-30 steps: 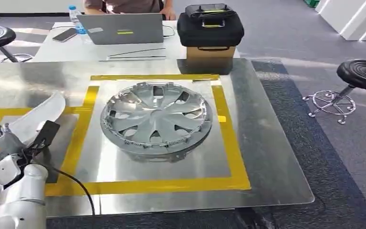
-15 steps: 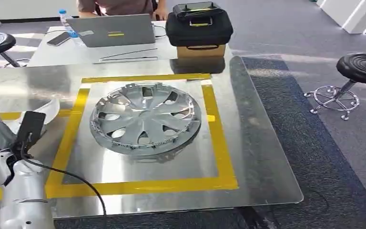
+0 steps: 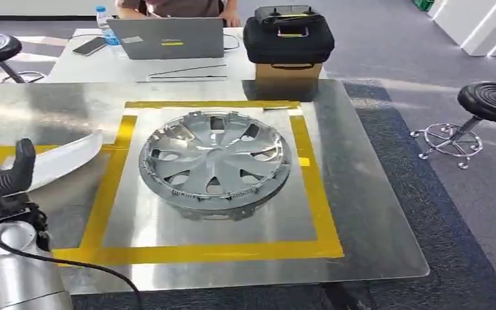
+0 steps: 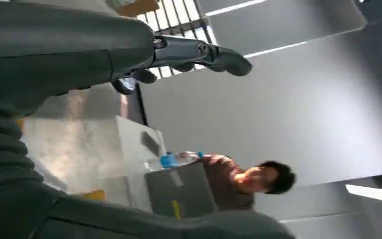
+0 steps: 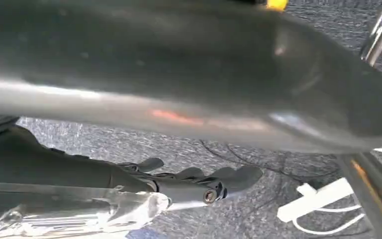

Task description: Take the parts from the cabinet and place them on the table.

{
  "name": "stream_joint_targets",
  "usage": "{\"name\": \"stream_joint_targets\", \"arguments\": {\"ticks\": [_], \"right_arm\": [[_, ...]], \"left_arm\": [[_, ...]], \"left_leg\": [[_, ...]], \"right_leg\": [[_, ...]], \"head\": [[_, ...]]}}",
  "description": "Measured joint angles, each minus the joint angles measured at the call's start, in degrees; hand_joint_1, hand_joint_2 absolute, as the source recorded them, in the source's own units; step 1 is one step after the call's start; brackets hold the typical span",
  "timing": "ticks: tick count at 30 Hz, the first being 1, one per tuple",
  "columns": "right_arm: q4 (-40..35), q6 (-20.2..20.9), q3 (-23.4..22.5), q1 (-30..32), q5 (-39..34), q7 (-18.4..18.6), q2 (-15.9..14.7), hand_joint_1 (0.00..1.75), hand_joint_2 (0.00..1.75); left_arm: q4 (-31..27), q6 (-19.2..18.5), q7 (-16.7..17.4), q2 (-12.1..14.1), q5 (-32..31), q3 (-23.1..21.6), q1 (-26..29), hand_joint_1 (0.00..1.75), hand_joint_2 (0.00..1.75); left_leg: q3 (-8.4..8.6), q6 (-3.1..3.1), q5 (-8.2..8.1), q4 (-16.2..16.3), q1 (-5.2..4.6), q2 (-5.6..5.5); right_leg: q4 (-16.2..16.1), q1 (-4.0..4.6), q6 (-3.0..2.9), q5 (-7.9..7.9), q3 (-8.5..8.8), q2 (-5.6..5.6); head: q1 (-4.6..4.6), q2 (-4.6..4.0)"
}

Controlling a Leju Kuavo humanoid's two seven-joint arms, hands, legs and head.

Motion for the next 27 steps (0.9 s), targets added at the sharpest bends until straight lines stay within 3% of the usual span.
{"name": "stream_joint_targets", "arguments": {"ticks": [2,3,4,7,8,11,13,14,16,17,18,19,20,22,23,24,27], "right_arm": [[0.0,-0.1,0.0,0.2,-0.1,0.0,0.0,0.00,0.00],[0.0,-0.1,-0.1,0.4,-0.2,0.0,0.0,0.00,0.00],[0.0,-0.1,-0.2,0.5,-0.2,0.0,0.0,0.00,0.00],[0.0,0.0,-0.8,0.4,-0.6,0.9,-0.1,0.00,0.00],[0.0,0.3,-1.0,0.3,-0.9,1.5,-0.1,0.00,0.00],[0.0,3.0,-2.2,0.7,-2.3,6.7,-0.1,0.00,0.00],[0.0,5.3,-3.7,1.3,-4.2,11.4,-0.1,0.00,0.00],[0.1,6.5,-4.5,1.3,-5.2,13.8,-0.1,0.00,0.00],[0.3,9.8,-7.2,1.3,-8.3,20.7,0.2,0.00,0.00],[0.5,10.2,-8.2,1.4,-9.1,22.3,0.3,0.00,0.00],[0.5,10.6,-9.4,1.5,-9.6,23.4,0.4,0.00,0.00],[0.6,10.8,-10.2,1.5,-10.0,24.0,0.6,0.00,0.00],[0.6,10.8,-10.8,1.5,-10.1,24.3,0.7,0.00,0.00],[0.6,10.6,-11.8,1.5,-10.2,24.5,1.0,0.00,0.00],[0.6,10.6,-12.3,1.4,-10.2,24.6,1.0,0.00,0.00],[0.6,10.6,-12.8,1.3,-10.2,24.6,1.0,0.00,0.00],[0.6,10.5,-13.4,1.4,-10.2,24.6,1.0,0.00,0.00]], "left_arm": [[-2.3,-5.1,-2.5,0.4,9.2,-1.4,2.1,0.00,0.00],[-3.4,-7.3,-3.4,0.7,12.8,-2.2,3.5,0.00,0.00],[-4.4,-9.0,-4.2,0.9,15.6,-3.0,4.5,0.00,0.00],[-7.3,-13.9,-6.9,1.3,22.4,-5.6,7.5,0.00,0.00],[-8.0,-14.7,-7.5,1.4,23.5,-6.4,8.3,0.00,0.00],[-9.7,-16.4,-9.2,1.5,26.8,-8.6,9.9,0.00,0.00],[-10.7,-17.7,-10.1,1.6,28.9,-9.7,10.7,0.00,0.00],[-11.0,-18.5,-10.5,1.6,29.9,-10.2,10.9,0.00,0.00],[-11.5,-20.3,-11.2,1.6,31.4,-11.4,10.9,0.00,0.00],[-11.6,-20.9,-11.5,1.7,31.8,-11.9,11.0,0.00,0.00],[-11.8,-21.2,-11.6,1.7,32.2,-12.3,11.1,0.00,0.00],[-12.0,-21.5,-11.7,1.7,32.4,-12.6,11.2,0.00,0.00],[-12.4,-21.7,-11.7,1.7,32.6,-12.9,11.2,0.00,0.00],[-13.5,-22.1,-11.9,1.7,32.8,-13.8,11.2,0.00,0.00],[-13.9,-22.2,-11.9,1.7,32.9,-14.0,11.2,0.00,0.00],[-14.1,-22.4,-11.9,1.7,33.0,-14.2,11.3,0.00,0.00],[-14.7,-22.9,-11.9,1.7,33.3,-14.6,11.4,0.00,0.00]], "left_leg": [[0.04,0.15,-0.10,0.0,-0.14,0.07],[0.08,0.16,-0.12,0.0,-0.17,0.06],[0.16,0.14,-0.16,0.0,-0.18,0.03],[0.80,-0.26,-0.54,0.0,-0.15,-0.12],[0.74,-0.60,-0.69,0.2,-0.53,-0.14],[0.88,-1.35,-0.38,-0.3,-0.35,-0.24],[0.89,-2.12,-0.95,0.0,-0.20,-0.15],[0.03,-2.28,-2.61,1.9,-0.36,-0.07],[-4.27,-2.52,-7.40,11.1,-0.31,-0.02],[-6.47,-2.59,-9.05,15.6,-0.33,-0.02],[-7.58,-2.60,-9.39,17.8,-0.33,-0.02],[-7.32,-2.57,-8.30,17.2,-0.32,-0.01],[-5.90,-2.51,-6.09,14.3,-0.30,0.00],[-0.46,-2.47,-1.36,4.1,-0.23,0.15],[1.39,-2.67,-1.12,0.6,-0.13,0.39],[1.50,-1.98,-1.28,0.0,-0.12,-0.02],[1.16,-0.79,-0.99,0.0,-0.37,-0.07]], "right_leg": [[8.7,0.00,0.17,-3.33,-4.18,0.00],[9.6,0.00,0.13,-2.99,-4.75,-0.01],[7.8,0.00,0.02,-1.42,-3.89,0.00],[-6.8,-0.06,-0.38,5.47,3.66,-0.01],[-8.3,0.11,-0.46,4.38,4.60,0.09],[-8.4,0.39,-1.33,4.65,4.48,0.23],[-8.9,-0.06,-2.24,5.13,4.72,0.13],[-8.9,-0.12,-2.53,5.14,4.69,0.13],[-8.9,-0.10,-2.76,5.14,4.61,-0.01],[-8.9,-0.07,-2.79,5.14,4.55,-0.09],[-8.9,-0.07,-2.80,5.14,4.54,-0.11],[-8.9,-0.08,-2.79,5.14,4.55,-0.11],[-8.9,-0.12,-2.76,5.16,4.57,-0.08],[-8.9,-0.25,-2.45,5.21,4.73,0.07],[-8.7,0.26,-1.97,5.09,4.63,0.14],[-8.4,0.37,-1.77,4.97,4.34,0.23],[-9.0,0.15,-0.82,5.44,4.53,0.12]], "head": [[0.00,0.00],[0.00,0.00],[-0.02,0.00],[0.02,0.00],[0.00,0.00],[-0.09,0.00],[-0.04,0.00],[-0.22,0.00],[-0.61,0.00],[-0.61,0.00],[-0.70,0.00],[-0.64,0.00],[-0.79,0.00],[-0.79,0.00],[-0.92,0.00],[-1.03,0.00],[-0.74,0.00]]}}
